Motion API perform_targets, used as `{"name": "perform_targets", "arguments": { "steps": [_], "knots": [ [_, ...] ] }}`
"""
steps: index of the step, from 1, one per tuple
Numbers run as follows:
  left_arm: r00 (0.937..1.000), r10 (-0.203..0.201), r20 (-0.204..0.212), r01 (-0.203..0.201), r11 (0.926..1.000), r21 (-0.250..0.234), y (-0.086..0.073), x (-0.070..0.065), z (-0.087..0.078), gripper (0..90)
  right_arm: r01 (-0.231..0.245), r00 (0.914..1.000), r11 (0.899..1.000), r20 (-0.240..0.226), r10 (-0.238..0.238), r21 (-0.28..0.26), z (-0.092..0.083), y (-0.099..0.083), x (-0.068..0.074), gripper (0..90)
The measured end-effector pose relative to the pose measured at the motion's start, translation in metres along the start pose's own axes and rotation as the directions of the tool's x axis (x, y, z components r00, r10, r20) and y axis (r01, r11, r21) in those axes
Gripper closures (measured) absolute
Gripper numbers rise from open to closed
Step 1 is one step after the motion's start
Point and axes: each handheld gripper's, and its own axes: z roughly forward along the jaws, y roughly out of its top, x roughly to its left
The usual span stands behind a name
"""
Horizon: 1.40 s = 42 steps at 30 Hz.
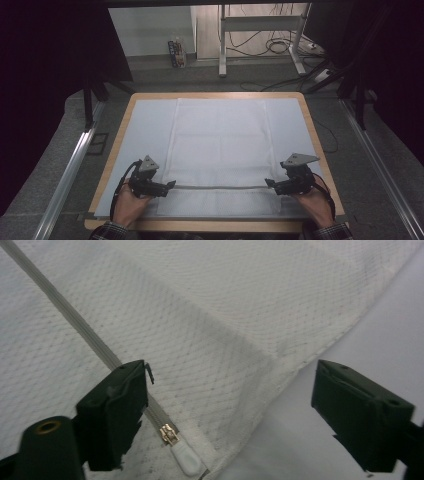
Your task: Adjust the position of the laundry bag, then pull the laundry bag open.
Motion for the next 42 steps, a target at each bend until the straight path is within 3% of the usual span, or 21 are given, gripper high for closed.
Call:
{"name": "perform_targets", "arguments": {
  "steps": [5,10,20,30,34,42],
  "knots": [
    [0.9991,0.043,-0.005,-0.043,0.999,0.009,-0.004,-0.006,-0.002,0.5,0.008,0.9998,1.0,-0.02,-0.008,-0.015,-0.003,-0.004,0.005,5.3],
    [0.9972,0.071,-0.026,-0.071,0.9975,0.004,-0.009,-0.007,-0.003,0.0,0.015,0.9995,1.0,-0.026,-0.015,0.001,-0.004,-0.01,0.008,2.4],
    [0.996,0.079,-0.041,-0.079,0.9968,0.015,-0.01,-0.008,-0.002,0.0,0.014,0.9995,1.0,-0.028,-0.013,0.004,-0.004,-0.013,0.008,1.6],
    [0.9959,0.079,-0.044,-0.078,0.9965,0.03,-0.011,-0.007,-0.001,0.3,0.032,0.9995,0.999,0.005,-0.032,0.036,-0.006,-0.019,0.014,0.7],
    [0.9964,0.075,-0.039,-0.074,0.9967,0.032,-0.011,-0.007,0.0,0.3,-0.005,1.0,0.998,-0.006,0.005,0.067,-0.008,-0.023,0.017,0.0],
    [0.9965,0.075,-0.037,-0.074,0.9967,0.033,-0.011,-0.007,0.0,0.4,-0.008,1.0,0.993,-0.002,0.008,0.119,-0.012,-0.03,0.019,4.0]
  ]
}}
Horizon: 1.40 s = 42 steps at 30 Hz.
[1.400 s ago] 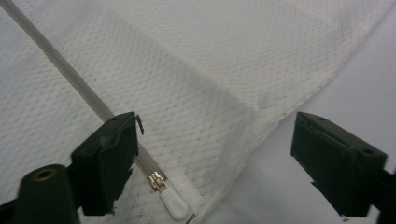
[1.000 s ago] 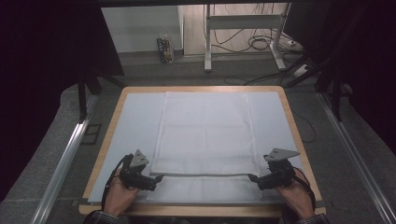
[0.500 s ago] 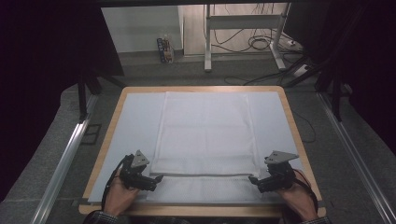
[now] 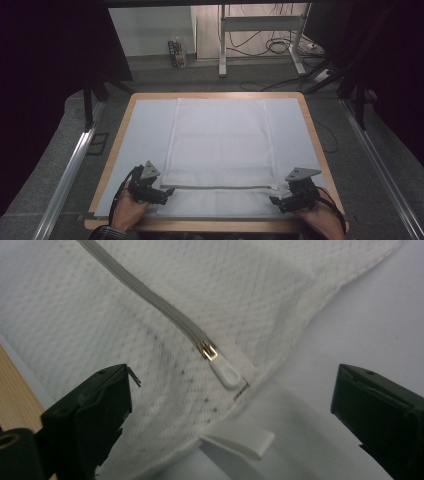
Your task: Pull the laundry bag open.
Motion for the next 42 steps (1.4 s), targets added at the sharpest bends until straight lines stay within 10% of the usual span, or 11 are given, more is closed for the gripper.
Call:
{"name": "perform_targets", "arguments": {
  "steps": [13,33,37,42],
  "knots": [
    [0.9999,0.014,0.005,-0.014,0.9998,0.012,0.001,-0.002,0.002,0.7,-0.004,0.999,0.996,0.044,-0.001,0.092,0.011,0.001,-0.002,23.5],
    [0.9996,0.028,-0.003,-0.028,0.9995,0.013,0.003,-0.006,0.002,1.5,-0.026,0.9987,0.996,0.045,0.022,0.09,0.006,0.002,0.015,81.4],
    [0.9996,0.029,-0.002,-0.029,0.9993,0.024,0.003,-0.005,0.003,1.6,-0.018,0.9993,0.996,0.033,0.015,0.087,0.005,0.003,0.013,80.1],
    [0.9996,0.027,-0.003,-0.027,0.9994,0.023,0.002,-0.005,0.003,1.7,-0.061,0.9972,0.992,0.051,0.055,0.113,0.004,0.002,0.013,43.0]
  ]
}}
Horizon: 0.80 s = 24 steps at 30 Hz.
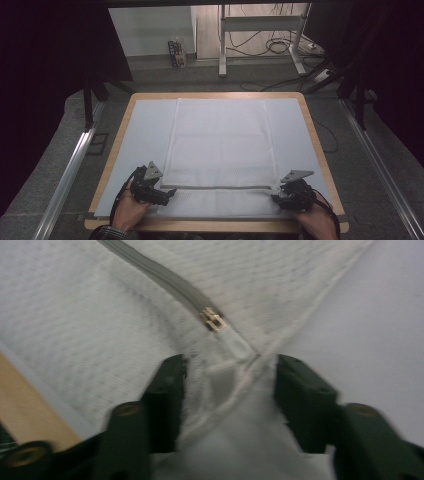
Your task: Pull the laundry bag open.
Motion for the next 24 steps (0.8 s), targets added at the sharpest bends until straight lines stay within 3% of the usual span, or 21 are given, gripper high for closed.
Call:
{"name": "perform_targets", "arguments": {
  "steps": [2,4,6,9,11,16,19,22,23,24],
  "knots": [
    [1.0,0.001,0.0,-0.001,1.0,0.002,0.0,0.0,0.001,1.7,-0.003,0.9999,1.0,-0.015,0.004,0.005,0.0,0.0,0.001,38.7],
    [1.0,0.003,0.0,-0.003,1.0,0.002,0.0,0.0,0.001,1.7,0.009,0.9999,1.0,0.013,-0.009,0.015,0.002,0.0,0.007,34.8],
    [1.0,0.004,0.0,-0.004,1.0,0.004,0.0,-0.001,0.001,1.7,-0.01,0.9993,1.0,0.035,0.01,0.023,0.002,0.0,0.011,38.1],
    [0.9999,0.008,-0.007,-0.008,1.0,0.004,0.0,-0.001,0.0,1.7,-0.046,0.997,0.999,0.063,0.046,0.008,0.0,-0.001,0.011,58.1],
    [0.9999,0.009,-0.007,-0.009,1.0,0.001,0.001,-0.002,-0.001,1.8,-0.031,0.998,0.999,0.056,0.031,0.005,0.0,-0.002,0.013,75.5],
    [1.0,0.006,-0.001,-0.006,1.0,-0.002,0.003,-0.003,-0.001,2.2,-0.053,0.9983,0.999,0.022,0.053,-0.004,-0.001,-0.002,0.009,85.3],
    [0.9999,0.0,0.014,0.001,0.9999,-0.013,0.006,-0.004,-0.001,2.5,0.0,0.9998,1.0,0.022,0.001,-0.027,-0.004,-0.002,0.009,87.0],
    [0.9992,-0.008,0.04,0.009,0.9997,-0.024,0.011,-0.006,0.0,2.4,0.015,0.9997,0.997,0.019,-0.014,-0.071,-0.009,-0.002,0.008,87.0],
    [0.9985,-0.003,0.055,0.005,0.9996,-0.027,0.016,-0.009,0.002,2.4,0.049,0.9987,0.992,0.021,-0.047,-0.115,-0.015,-0.002,0.009,87.0],
    [0.9981,0.0,0.062,0.002,0.9996,-0.027,0.018,-0.011,0.003,2.1,0.061,0.998,0.991,0.023,-0.059,-0.121,-0.015,-0.001,0.01,87.0]
  ]
}}
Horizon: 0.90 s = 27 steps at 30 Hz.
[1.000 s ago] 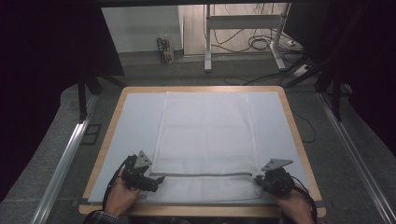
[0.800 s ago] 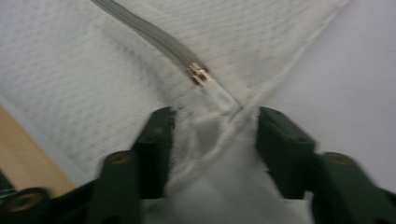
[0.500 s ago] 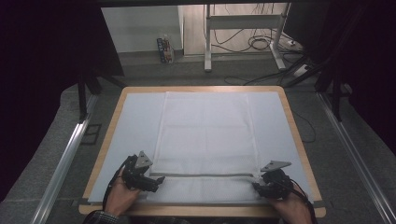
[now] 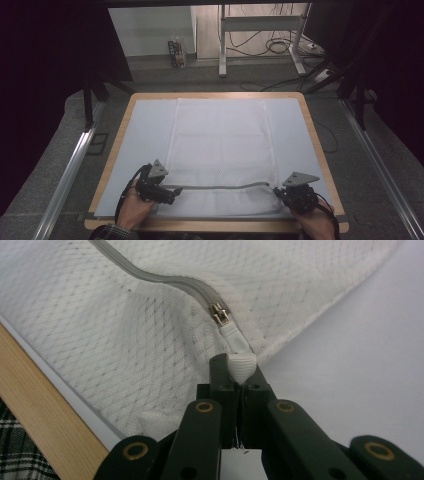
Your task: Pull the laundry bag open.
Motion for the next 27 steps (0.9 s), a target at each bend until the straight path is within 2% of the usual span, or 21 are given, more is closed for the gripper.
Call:
{"name": "perform_targets", "arguments": {
  "steps": [1,3,4,5,6,8,10,12,16,19,20,24,27],
  "knots": [
    [1.0,0.0,0.0,0.0,1.0,0.0,0.0,0.0,0.0,1.8,0.015,0.9999,1.0,-0.002,-0.015,-0.002,-0.001,0.001,0.001,86.9],
    [0.9996,0.001,0.027,-0.001,0.9998,-0.02,0.01,-0.005,0.003,1.8,0.036,0.9993,0.999,-0.009,-0.036,-0.023,-0.003,0.001,0.002,87.0],
    [0.9996,0.001,0.027,-0.001,0.9998,-0.02,0.01,-0.005,0.003,1.9,0.036,0.9993,0.999,-0.009,-0.036,-0.023,-0.003,0.001,0.002,87.0],
    [0.9983,-0.005,0.058,0.007,0.9993,-0.037,0.017,-0.006,0.005,2.1,0.046,0.9988,0.998,-0.018,-0.047,-0.046,-0.006,0.002,0.001,87.0],
    [0.9983,-0.005,0.058,0.007,0.9993,-0.037,0.017,-0.006,0.005,2.3,0.046,0.9988,0.998,-0.018,-0.047,-0.046,-0.006,0.002,0.001,87.0],
    [0.9961,-0.002,0.089,0.008,0.9983,-0.059,0.031,-0.01,0.01,3.1,0.047,0.9986,0.997,-0.021,-0.048,-0.064,-0.008,0.002,-0.001,87.0],
    [0.9951,0.0,0.099,0.006,0.9977,-0.068,0.037,-0.012,0.012,3.3,0.05,0.9984,0.997,-0.022,-0.052,-0.064,-0.009,0.002,-0.001,87.0],
    [0.9921,0.015,0.124,-0.005,0.9967,-0.082,0.051,-0.017,0.02,4.0,0.069,0.9974,0.995,-0.017,-0.07,-0.068,-0.009,0.002,0.0,87.0],
    [0.9859,0.086,0.143,-0.076,0.9944,-0.073,0.082,-0.034,0.042,4.7,0.096,0.9953,0.992,-0.002,-0.097,-0.087,-0.012,0.003,0.002,86.9],
    [0.9774,0.124,0.172,-0.111,0.9906,-0.079,0.102,-0.045,0.057,4.8,0.099,0.995,0.99,-0.002,-0.1,-0.096,-0.012,0.003,0.002,86.9],
    [0.9766,0.126,0.174,-0.113,0.99,-0.085,0.106,-0.048,0.061,4.9,0.1,0.9949,0.99,-0.001,-0.101,-0.097,-0.012,0.003,0.002,86.9],
    [0.9632,0.169,0.209,-0.154,0.9843,-0.086,0.127,-0.063,0.079,4.9,0.105,0.9944,0.989,-0.001,-0.105,-0.1,-0.013,0.003,0.002,86.9],
    [0.957,0.176,0.23,-0.157,0.9826,-0.099,0.139,-0.075,0.091,4.9,0.105,0.9944,0.989,-0.003,-0.105,-0.101,-0.013,0.003,0.002,86.9]
  ]
}}
